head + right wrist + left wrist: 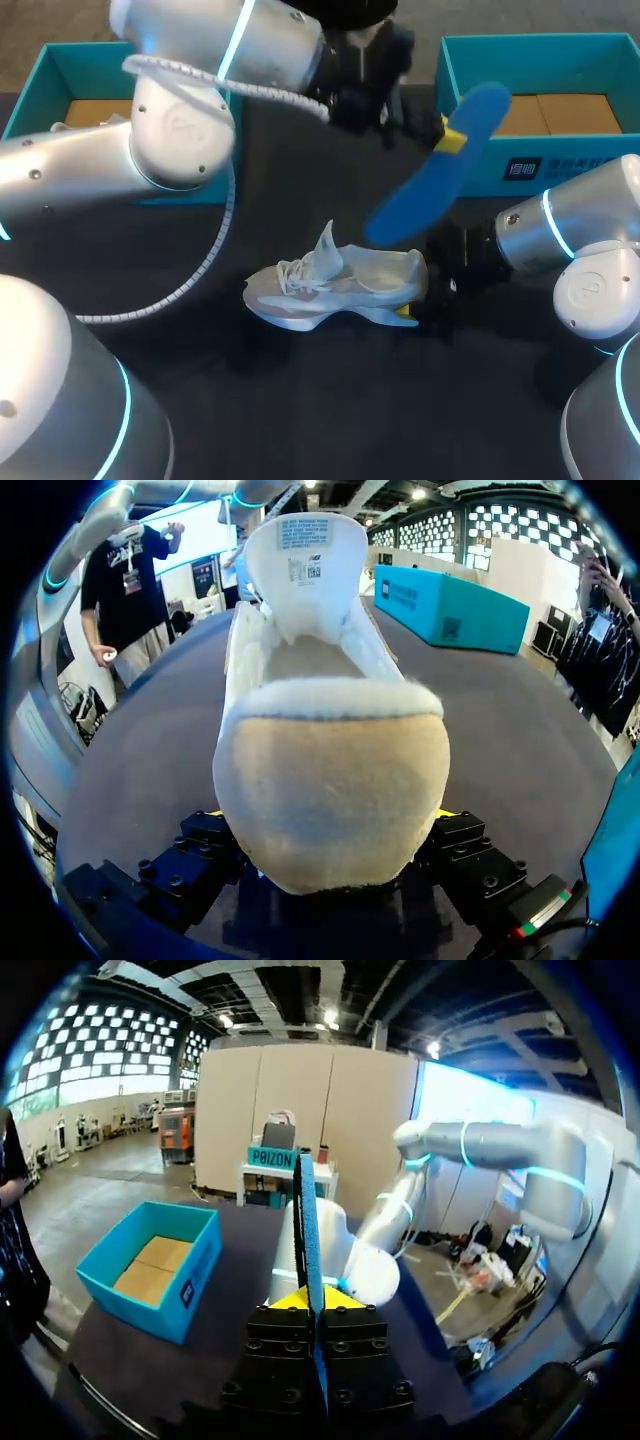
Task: Take the shoe out of the shoebox, open the shoe tongue, remove and reinsert the insole, then place the shoe into the shoebox
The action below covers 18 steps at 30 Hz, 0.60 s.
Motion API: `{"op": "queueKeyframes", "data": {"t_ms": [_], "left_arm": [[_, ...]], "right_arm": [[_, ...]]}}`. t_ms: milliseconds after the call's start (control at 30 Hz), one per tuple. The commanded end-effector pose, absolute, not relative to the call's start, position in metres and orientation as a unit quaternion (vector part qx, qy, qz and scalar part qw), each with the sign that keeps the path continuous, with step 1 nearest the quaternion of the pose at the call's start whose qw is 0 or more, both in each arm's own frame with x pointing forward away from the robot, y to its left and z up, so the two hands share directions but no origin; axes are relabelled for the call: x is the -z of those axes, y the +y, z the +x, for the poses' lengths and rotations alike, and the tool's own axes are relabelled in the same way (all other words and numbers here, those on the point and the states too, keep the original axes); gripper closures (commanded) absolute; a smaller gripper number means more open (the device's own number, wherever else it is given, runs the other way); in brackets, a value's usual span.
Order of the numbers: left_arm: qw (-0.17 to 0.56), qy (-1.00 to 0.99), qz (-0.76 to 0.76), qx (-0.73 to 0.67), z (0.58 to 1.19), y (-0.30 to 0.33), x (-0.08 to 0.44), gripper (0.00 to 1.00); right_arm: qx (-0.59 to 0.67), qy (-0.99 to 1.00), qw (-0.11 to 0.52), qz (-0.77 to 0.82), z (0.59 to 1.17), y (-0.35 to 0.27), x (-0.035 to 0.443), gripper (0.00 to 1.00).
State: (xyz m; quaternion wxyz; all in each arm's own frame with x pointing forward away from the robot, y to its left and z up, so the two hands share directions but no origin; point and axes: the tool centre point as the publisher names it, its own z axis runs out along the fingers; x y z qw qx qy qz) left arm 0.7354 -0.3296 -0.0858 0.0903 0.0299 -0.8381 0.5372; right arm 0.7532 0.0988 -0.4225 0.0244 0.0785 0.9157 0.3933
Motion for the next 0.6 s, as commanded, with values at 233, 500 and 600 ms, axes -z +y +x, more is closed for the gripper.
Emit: {"op": "queueKeyframes", "data": {"t_ms": [233,500,600], "left_arm": [[0.123,-0.788,0.08,-0.598,0.72,-0.314,0.04,1.0],[0.177,-0.744,0.099,-0.637,0.705,-0.303,0.008,1.0],[0.201,-0.729,0.116,-0.644,0.699,-0.297,-0.001,1.0]], "right_arm": [[-0.39,0.917,0.024,0.08,0.755,0.101,0.425,1.0],[-0.39,0.917,0.024,0.08,0.755,0.101,0.425,1.0],[-0.39,0.917,0.024,0.08,0.755,0.101,0.425,1.0]]}}
